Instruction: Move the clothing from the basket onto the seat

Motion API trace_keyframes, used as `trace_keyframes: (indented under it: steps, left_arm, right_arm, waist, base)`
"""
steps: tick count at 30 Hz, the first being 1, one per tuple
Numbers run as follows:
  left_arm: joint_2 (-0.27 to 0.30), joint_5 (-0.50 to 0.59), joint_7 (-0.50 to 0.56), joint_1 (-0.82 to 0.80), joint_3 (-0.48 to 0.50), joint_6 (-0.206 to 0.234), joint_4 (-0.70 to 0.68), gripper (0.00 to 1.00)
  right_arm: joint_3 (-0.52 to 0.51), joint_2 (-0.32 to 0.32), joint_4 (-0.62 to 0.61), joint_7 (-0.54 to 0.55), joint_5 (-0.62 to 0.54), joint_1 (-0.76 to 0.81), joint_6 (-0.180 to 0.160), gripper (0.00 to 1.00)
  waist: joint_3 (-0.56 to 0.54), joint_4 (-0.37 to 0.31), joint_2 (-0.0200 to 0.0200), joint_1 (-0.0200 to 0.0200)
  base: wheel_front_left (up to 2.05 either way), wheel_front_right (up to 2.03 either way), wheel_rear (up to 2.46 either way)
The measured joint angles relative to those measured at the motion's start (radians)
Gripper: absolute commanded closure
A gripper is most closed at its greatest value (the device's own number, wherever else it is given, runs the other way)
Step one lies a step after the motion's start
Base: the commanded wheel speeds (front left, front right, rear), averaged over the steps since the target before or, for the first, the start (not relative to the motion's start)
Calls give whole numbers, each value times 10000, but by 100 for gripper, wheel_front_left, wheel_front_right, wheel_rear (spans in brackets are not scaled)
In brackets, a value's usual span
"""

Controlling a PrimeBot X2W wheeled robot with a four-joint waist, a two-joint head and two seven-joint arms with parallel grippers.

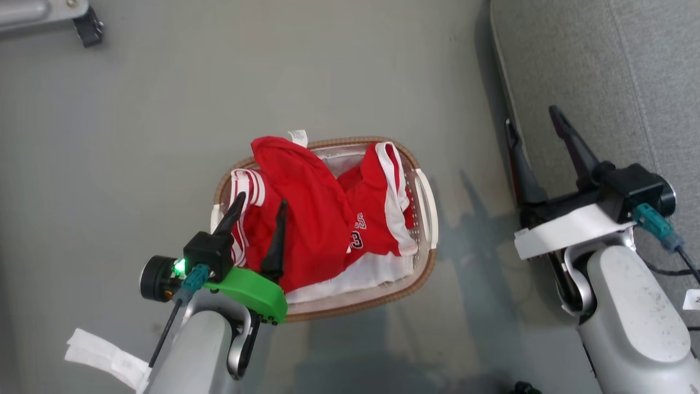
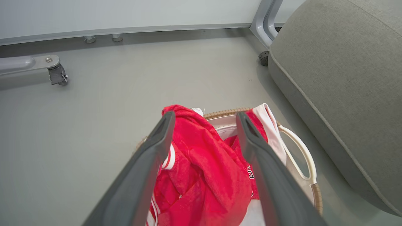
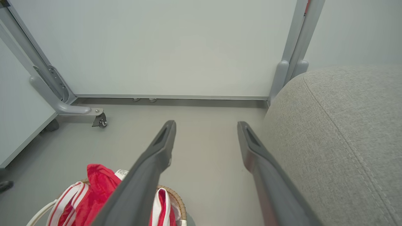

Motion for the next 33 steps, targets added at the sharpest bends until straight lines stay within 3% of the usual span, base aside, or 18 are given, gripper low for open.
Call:
trace_keyframes:
  steps: [14, 33]
  left_arm:
    - [-12, -284, -2, -1459, -1037, 19, 2025, 0]
    - [-4, -2213, -2, -3879, -2368, 767, 6364, 0]
  right_arm:
    - [280, 132, -307, 0, 27, -780, 0, 0]
    - [612, 560, -372, 0, 115, -1011, 0, 0]
  waist:
    - [1445, -445, 0, 1]
    - [2646, -1254, 0, 1]
  base:
    - [0, 0, 0]
    - [0, 0, 0]
